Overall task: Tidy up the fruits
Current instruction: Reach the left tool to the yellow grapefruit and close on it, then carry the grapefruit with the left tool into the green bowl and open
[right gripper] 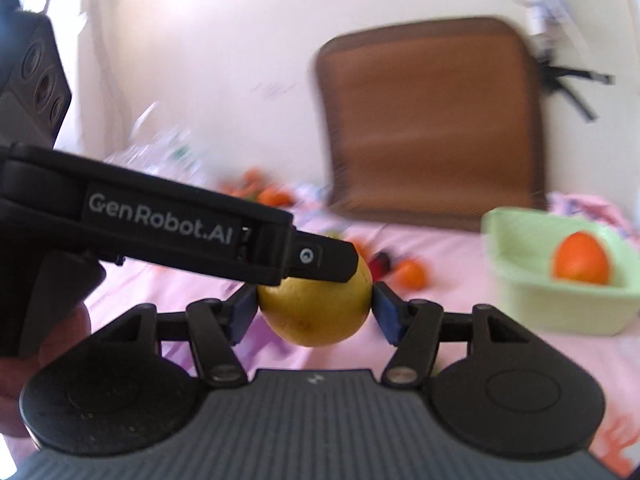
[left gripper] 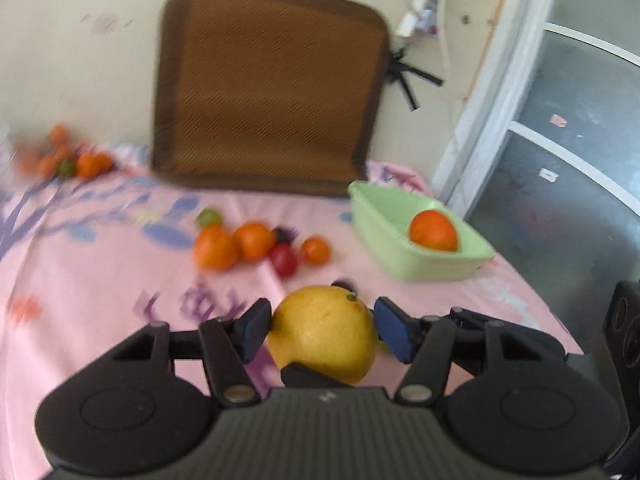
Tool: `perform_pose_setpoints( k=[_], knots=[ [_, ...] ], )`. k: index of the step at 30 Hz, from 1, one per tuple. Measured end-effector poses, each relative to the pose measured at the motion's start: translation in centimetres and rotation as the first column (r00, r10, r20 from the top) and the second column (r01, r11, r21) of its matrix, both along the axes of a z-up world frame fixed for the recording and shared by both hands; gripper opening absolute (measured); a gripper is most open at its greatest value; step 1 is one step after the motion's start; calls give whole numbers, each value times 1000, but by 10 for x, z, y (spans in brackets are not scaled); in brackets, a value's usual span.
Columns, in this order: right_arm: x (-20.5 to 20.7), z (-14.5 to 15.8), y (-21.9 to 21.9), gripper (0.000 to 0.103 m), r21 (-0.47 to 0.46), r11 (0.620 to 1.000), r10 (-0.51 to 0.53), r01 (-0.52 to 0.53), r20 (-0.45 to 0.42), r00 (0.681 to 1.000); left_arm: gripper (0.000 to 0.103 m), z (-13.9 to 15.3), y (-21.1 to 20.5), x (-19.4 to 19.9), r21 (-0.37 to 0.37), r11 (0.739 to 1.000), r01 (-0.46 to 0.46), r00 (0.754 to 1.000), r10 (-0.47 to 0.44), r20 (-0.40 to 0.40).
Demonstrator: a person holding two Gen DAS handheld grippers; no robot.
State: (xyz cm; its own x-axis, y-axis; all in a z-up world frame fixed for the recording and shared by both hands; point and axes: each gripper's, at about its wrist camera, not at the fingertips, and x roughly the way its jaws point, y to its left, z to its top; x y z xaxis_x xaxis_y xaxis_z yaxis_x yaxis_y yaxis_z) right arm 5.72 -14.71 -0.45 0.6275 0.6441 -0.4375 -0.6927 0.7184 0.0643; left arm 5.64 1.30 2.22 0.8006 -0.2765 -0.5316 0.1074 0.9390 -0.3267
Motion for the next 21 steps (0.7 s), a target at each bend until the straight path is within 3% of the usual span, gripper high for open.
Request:
perform_pose_setpoints(
  k=[3,7,11,21],
  knots=[
    [-6,-8,14,64,-47,998,38,-40,-52,998,58,-12,16,-12,-42,999,-34,999,33,-22],
    [-14,-6,21,65,-110,993,41,-40,7,999,57,-12,16,-19,-23,999,-33,999,33,5],
    [-14,-7,22,66,-137,990,40,-37,16,999,69,-15,12,-21,-24,999,-36,999,36,5],
    [-16,-8,23,64,-142,989,46,-36,62,997,64,-12,5,-16,-18,999,-40,999,40,2]
  ],
)
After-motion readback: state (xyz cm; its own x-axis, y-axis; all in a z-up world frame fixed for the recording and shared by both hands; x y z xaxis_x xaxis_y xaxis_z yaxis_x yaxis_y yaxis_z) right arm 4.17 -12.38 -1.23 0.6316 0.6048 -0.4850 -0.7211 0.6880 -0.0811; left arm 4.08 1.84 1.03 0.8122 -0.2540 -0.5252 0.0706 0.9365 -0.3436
